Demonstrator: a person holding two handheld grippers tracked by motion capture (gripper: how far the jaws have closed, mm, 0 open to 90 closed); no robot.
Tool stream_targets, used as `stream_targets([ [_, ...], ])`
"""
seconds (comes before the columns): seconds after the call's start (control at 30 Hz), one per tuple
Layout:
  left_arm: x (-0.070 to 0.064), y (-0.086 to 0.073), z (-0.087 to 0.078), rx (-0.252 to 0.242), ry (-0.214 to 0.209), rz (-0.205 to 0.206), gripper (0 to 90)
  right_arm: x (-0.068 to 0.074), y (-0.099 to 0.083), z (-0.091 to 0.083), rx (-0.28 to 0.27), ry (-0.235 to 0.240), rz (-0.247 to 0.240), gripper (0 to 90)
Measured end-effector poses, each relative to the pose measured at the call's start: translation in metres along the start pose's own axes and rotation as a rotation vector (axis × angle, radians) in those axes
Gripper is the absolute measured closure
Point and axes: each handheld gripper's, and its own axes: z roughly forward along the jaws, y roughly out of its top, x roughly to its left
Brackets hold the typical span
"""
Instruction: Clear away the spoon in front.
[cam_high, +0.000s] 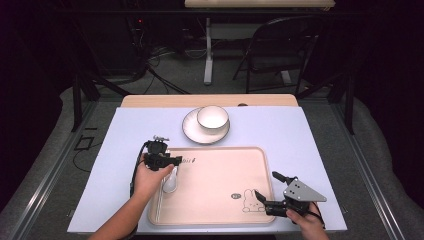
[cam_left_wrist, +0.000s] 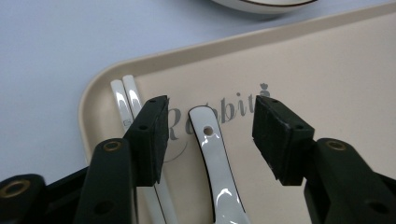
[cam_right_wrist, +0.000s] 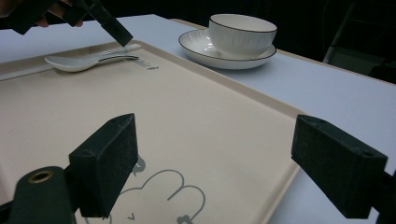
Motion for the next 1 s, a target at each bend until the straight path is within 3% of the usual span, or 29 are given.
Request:
stream_targets([
  [0.27,-0.006,0.005,-0.010,-0.046,0.034,0.039,38.3,0.000,0.000,0.000,0.000,-0.001,0.004,14.0],
  [0.5,-0.010,0.008,-0.011,-0.039,0.041,0.070,37.2,0.000,0.000,0.000,0.000,-0.002,0.000,13.9],
  [0.83,-0.014,0.019,-0.013,-0.070,0.033,0.055,37.6,0.000,0.000,0.000,0.001,-0.001,0.003,14.0],
  [1.0,-0.017,0.029,-0.011,-0.074,0.005,0.040,37.5,-0.001,0.000,0.000,0.002,-0.003,0.003,14.0],
])
